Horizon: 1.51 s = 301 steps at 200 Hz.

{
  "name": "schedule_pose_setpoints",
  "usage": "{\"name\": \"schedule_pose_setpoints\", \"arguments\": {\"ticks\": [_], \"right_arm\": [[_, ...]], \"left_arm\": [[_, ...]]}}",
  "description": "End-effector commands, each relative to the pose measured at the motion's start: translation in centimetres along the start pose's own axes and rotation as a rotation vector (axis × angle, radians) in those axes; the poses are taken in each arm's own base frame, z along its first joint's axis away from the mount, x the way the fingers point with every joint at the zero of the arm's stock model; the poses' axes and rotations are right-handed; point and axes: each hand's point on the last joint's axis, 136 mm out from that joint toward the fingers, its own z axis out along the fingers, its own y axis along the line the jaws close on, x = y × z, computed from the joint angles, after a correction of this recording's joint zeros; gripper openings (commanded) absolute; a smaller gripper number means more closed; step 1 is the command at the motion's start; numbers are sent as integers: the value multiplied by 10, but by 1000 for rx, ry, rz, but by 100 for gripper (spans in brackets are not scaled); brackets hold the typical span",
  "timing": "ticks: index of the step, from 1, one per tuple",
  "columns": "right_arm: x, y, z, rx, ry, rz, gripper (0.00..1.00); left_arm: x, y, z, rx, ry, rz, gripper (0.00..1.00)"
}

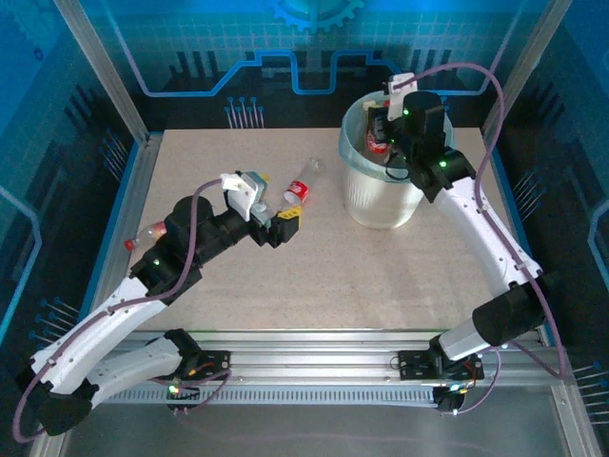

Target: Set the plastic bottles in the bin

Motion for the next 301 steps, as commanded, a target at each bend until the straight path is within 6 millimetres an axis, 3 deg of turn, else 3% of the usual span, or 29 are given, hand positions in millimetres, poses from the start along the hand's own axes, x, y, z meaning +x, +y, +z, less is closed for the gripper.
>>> {"name": "schedule_pose_setpoints", "arguments": {"ticks": [1, 28, 72, 112, 134, 180, 211, 245, 271, 301], "right_arm": [[104, -23, 23, 30, 305, -15, 0], [104, -23, 28, 10, 306, -4, 0], [71, -20, 31, 30, 277, -54, 0], [83, -19, 47, 40, 349, -100, 0], [55, -10, 38, 25, 267, -124, 0], [-23, -1, 7, 35, 86, -168, 0], [-47, -5, -16, 68, 11, -188, 0], [-30, -18, -25, 126, 63, -221, 0], [-3, -29, -28, 143, 115, -210, 0], [33, -36, -15, 82, 191, -133, 0]], "left_arm": [[-2, 3, 1, -12, -20, -28, 99], [-4, 4, 0, -19, -19, -32, 99], [-6, 5, -1, -29, -24, -26, 99], [-8, 5, 0, -26, -25, -27, 99], [-7, 6, 0, -32, -18, -20, 99], [-13, 5, 1, -31, -29, -14, 99], [-12, 5, 3, -26, -24, -19, 99], [-9, 5, 5, -28, -18, -23, 99], [-6, 5, 8, -26, -10, -23, 99], [-4, 5, 12, -22, -7, -31, 99]]}}
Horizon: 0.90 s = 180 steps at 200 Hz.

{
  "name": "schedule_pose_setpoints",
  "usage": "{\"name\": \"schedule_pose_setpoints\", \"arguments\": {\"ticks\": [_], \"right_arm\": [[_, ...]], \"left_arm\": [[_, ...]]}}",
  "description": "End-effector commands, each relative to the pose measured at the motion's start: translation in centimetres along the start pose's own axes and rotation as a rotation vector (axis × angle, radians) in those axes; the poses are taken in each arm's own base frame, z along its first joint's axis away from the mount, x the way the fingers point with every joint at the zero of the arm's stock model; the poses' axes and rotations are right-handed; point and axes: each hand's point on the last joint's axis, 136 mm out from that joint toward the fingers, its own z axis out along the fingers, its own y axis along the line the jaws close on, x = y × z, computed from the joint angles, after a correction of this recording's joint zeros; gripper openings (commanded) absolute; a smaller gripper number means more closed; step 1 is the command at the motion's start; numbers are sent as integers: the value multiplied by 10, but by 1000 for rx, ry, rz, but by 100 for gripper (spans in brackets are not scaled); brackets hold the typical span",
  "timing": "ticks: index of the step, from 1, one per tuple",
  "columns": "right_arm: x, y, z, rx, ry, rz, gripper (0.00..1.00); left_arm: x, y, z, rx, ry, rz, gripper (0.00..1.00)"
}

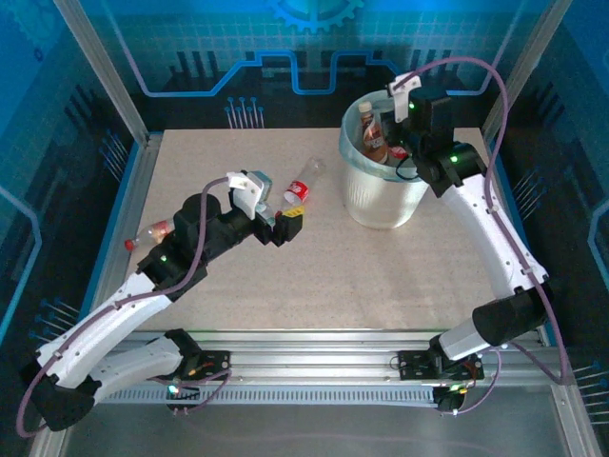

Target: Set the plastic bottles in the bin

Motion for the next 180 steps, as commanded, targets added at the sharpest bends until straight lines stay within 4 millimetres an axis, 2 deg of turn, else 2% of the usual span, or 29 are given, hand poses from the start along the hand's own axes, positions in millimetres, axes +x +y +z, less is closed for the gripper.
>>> {"name": "schedule_pose_setpoints", "arguments": {"ticks": [1, 55, 107, 142, 156, 180], "right_arm": [[28, -4, 11, -36, 65, 53, 0], [90, -2, 60, -123, 181, 136, 0], [128, 2, 91, -147, 239, 145, 1], [128, 2, 92, -151, 245, 141, 8], [119, 1, 86, -159, 243, 139, 28], [84, 1, 62, -167, 172, 140, 43]], "left_arm": [[-16, 0, 0, -1, -47, -17, 99], [-13, 1, 1, -8, -38, -20, 99], [-11, 3, 1, -16, -29, -16, 99], [-10, 4, 3, -21, -25, -14, 99], [-10, 3, 4, -19, -24, -16, 99], [-10, 3, 6, -18, -23, -17, 99]]}}
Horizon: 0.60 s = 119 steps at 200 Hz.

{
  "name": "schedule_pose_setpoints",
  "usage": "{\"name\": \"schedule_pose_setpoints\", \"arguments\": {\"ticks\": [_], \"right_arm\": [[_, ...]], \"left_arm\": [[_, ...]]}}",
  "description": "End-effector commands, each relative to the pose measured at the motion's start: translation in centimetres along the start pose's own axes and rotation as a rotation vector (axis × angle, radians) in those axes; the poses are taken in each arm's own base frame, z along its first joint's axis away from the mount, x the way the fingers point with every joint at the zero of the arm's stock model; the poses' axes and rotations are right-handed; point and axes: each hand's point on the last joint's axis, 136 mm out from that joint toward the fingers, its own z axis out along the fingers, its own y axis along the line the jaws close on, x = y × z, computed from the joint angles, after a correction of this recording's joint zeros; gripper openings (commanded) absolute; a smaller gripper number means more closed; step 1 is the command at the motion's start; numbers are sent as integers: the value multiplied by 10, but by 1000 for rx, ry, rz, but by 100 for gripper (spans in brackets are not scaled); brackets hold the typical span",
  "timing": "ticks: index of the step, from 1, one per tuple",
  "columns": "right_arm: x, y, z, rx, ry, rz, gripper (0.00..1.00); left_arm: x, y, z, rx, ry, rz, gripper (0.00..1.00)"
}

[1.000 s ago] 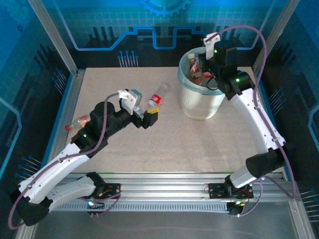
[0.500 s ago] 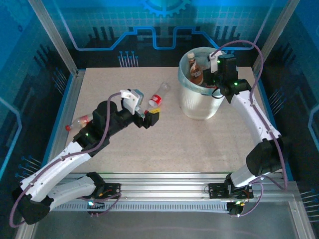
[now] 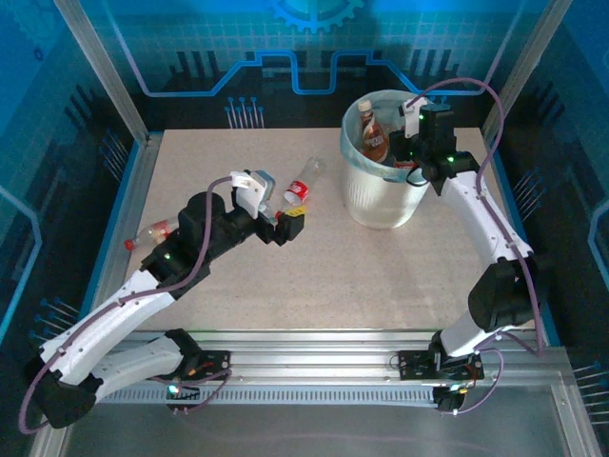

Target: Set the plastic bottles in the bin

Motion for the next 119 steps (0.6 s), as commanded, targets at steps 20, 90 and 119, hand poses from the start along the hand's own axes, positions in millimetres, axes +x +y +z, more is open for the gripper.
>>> {"name": "schedule_pose_setpoints", "arguments": {"ticks": [20, 90, 119], "right_arm": [[-25, 18, -37, -48, -47, 28, 61], [-59, 11, -63, -14, -148, 121, 72], [-66, 25, -49, -72, -149, 130, 52]], "left_arm": [[-19, 1, 1, -6, -49, -15, 99], [-21, -2, 7, 11, -46, -16, 99], [-21, -1, 5, 5, -45, -14, 99]]}}
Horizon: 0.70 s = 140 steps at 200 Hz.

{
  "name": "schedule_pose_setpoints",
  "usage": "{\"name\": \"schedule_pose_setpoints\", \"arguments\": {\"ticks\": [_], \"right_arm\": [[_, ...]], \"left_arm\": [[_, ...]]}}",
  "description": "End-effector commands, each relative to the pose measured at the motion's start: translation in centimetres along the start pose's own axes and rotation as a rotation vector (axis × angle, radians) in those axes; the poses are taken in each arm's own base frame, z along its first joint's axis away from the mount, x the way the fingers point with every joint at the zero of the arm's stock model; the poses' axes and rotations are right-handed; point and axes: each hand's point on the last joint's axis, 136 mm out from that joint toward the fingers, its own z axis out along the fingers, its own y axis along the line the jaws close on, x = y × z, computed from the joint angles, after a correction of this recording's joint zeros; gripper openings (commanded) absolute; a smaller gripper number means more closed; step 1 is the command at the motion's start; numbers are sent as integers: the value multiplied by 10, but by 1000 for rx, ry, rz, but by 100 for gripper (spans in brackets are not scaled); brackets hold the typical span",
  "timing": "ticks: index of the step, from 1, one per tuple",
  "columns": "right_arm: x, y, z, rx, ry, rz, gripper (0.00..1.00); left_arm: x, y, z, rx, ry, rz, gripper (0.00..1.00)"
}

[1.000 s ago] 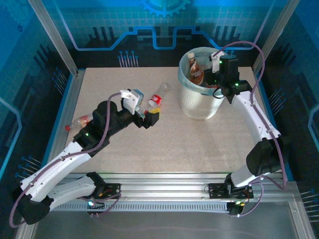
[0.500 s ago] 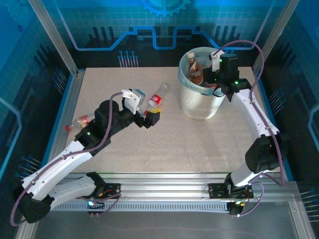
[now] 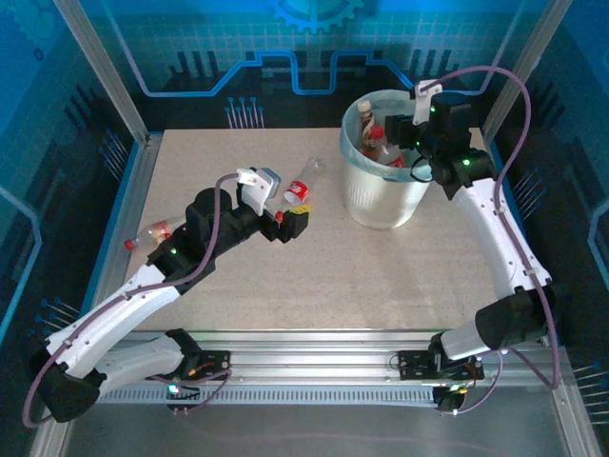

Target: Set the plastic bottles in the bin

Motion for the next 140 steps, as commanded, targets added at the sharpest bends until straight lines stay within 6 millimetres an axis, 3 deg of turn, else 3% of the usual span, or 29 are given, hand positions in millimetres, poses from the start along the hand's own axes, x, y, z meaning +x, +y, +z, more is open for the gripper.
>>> {"name": "schedule_pose_setpoints", "arguments": {"ticks": [1, 20, 53, 83, 117, 140], "right_arm": [[-3, 13, 16, -47, 6, 27, 52], [-5, 25, 25, -86, 18, 22, 45], [-1, 49, 36, -150, 64, -9, 43], [-2, 59, 28, -179, 62, 0, 44], [-22, 84, -9, -240, 3, -24, 49], [-28, 114, -37, -286, -37, -90, 55]], "left_arm": [[-23, -2, -5, 6, -59, -13, 99], [-22, -1, -7, 2, -58, -15, 99], [-21, 0, -9, -5, -59, -16, 99], [-24, 9, -12, -58, -63, -18, 99], [-24, 71, -36, -415, -11, -59, 99], [2, 116, -62, -605, 132, -211, 99]]}}
